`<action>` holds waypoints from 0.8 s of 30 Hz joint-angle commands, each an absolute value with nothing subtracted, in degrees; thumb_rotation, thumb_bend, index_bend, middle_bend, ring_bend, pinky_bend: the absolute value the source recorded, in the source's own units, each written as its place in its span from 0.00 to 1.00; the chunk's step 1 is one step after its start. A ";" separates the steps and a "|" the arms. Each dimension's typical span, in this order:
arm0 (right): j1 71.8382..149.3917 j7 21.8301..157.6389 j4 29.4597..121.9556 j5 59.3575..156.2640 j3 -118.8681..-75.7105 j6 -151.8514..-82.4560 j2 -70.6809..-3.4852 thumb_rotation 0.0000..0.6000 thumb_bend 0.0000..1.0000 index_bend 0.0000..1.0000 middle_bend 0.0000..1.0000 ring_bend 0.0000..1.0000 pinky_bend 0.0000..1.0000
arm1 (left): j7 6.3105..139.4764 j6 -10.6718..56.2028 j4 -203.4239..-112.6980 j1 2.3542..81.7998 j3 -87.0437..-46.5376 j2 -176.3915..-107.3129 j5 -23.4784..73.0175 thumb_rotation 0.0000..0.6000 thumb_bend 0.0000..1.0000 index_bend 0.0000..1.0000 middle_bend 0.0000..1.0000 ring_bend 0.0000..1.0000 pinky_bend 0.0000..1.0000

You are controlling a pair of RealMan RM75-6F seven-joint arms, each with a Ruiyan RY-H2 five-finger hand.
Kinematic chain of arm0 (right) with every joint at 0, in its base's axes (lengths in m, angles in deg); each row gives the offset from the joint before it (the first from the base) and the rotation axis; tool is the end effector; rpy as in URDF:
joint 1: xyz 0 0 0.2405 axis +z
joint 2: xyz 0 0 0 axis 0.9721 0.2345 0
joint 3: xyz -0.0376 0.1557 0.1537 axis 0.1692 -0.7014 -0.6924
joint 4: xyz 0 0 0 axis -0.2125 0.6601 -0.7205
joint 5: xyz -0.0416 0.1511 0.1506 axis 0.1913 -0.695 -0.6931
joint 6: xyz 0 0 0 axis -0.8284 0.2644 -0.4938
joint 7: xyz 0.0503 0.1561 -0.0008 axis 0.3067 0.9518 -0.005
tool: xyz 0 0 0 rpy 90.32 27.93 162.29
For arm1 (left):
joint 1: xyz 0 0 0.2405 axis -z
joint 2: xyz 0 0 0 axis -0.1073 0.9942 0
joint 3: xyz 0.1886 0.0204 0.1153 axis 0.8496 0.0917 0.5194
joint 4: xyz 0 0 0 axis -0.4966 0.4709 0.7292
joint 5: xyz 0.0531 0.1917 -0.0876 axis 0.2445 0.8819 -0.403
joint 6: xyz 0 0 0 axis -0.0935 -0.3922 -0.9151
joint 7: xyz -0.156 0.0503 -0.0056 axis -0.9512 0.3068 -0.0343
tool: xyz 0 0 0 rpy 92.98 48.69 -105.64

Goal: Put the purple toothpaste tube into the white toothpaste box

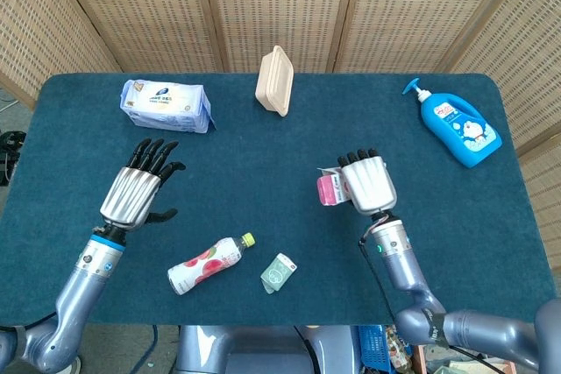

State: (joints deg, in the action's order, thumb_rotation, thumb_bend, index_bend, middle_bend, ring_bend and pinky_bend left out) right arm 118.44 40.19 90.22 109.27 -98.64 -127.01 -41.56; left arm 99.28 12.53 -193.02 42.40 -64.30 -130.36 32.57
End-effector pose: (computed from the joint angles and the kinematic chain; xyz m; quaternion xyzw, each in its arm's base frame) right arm -0.0979 -0.3461 0.0246 0.7123 -0.1722 0.3431 0.5876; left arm -0.1121 0.2971 0.0653 -0.7027 -0.3066 -0.4191 0.4864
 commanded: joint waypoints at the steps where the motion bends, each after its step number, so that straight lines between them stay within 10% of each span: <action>1: 117.51 39.30 90.38 109.10 -98.05 -127.08 -39.62 1.00 0.14 0.64 0.54 0.45 0.45 | 98.88 12.86 -192.54 42.01 -64.22 -130.55 32.77 1.00 0.09 0.29 0.08 0.01 0.00; 24: 111.27 33.95 86.11 103.86 -91.70 -125.07 -38.23 1.00 0.13 0.55 0.46 0.34 0.44 | 98.88 13.62 -191.05 38.93 -62.45 -132.57 37.36 1.00 0.09 0.29 0.08 0.02 0.00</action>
State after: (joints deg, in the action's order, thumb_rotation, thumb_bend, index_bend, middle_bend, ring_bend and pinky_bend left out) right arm 111.52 34.69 86.27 104.75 -91.86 -125.47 -37.80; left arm 98.88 13.59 -191.07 38.94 -62.44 -132.55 37.35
